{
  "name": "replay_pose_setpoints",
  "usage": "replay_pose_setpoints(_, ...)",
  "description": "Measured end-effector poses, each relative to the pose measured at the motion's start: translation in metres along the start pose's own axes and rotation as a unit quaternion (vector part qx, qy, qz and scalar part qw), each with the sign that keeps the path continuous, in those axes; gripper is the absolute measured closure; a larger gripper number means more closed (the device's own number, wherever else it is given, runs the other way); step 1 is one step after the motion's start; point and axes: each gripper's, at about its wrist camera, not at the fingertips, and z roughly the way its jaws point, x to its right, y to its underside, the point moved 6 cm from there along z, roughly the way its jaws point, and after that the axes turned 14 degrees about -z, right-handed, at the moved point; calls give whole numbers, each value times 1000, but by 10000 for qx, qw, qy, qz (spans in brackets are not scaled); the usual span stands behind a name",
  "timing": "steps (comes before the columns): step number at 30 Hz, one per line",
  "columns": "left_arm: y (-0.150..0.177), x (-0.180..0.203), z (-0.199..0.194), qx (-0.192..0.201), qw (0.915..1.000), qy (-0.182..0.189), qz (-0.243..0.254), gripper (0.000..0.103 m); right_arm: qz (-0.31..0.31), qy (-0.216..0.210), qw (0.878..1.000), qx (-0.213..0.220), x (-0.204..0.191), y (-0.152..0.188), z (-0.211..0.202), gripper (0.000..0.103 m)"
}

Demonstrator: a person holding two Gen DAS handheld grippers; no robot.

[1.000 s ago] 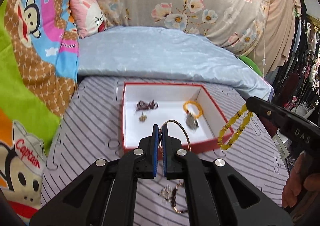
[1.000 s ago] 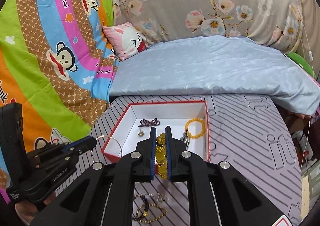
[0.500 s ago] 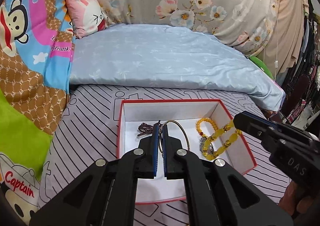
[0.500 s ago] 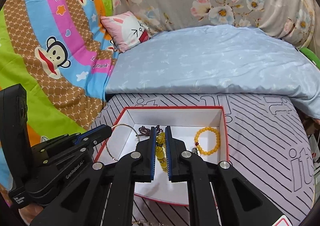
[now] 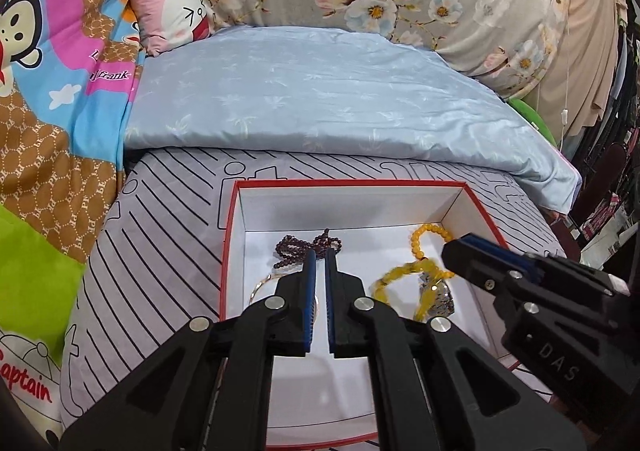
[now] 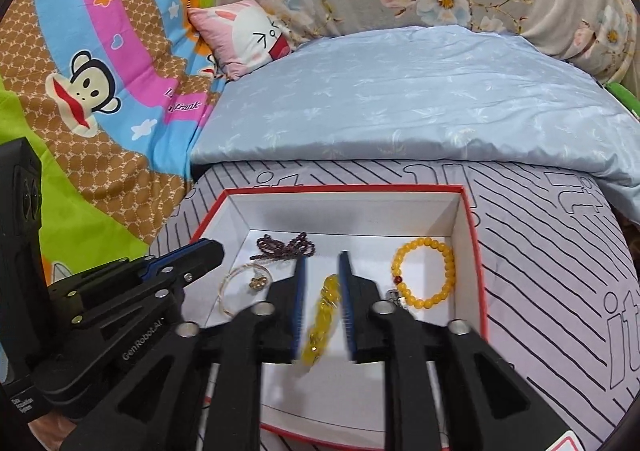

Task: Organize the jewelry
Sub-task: 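Carry the bangle and yellow bracelet into the red box and open both tools, then move both open tools back toward the gold chain and beaded bracelets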

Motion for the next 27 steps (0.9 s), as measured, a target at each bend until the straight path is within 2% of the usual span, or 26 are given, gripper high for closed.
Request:
replay_pose_setpoints(1, -1, -2, 0, 3, 10000, -16, -35, 89, 38, 57, 10000, 51, 3, 1, -4, 66)
replay_pose_setpoints(3, -1, -7, -2, 21, 9999, -41, -110, 83, 70, 89, 9999, 74, 6, 2, -9, 64)
replay_pose_setpoints(6, -1, -11, -10, 91, 9998, -34, -159, 78, 80, 92, 9999, 59, 7, 8, -18, 64)
replay_pose_setpoints(17, 17, -16, -45, 171, 9996, 9, -236, 78, 34, 155, 9999, -41, -4, 53, -55, 64)
replay_pose_setpoints(22, 35, -16, -61, 133, 9996, 23, -239, 77, 17, 168, 9998, -114, -12, 76, -73, 64)
replay_pose_setpoints(27, 59, -23, -73, 47, 9996, -49, -275, 76, -28, -7, 9996, -296, -30, 102, -81, 64)
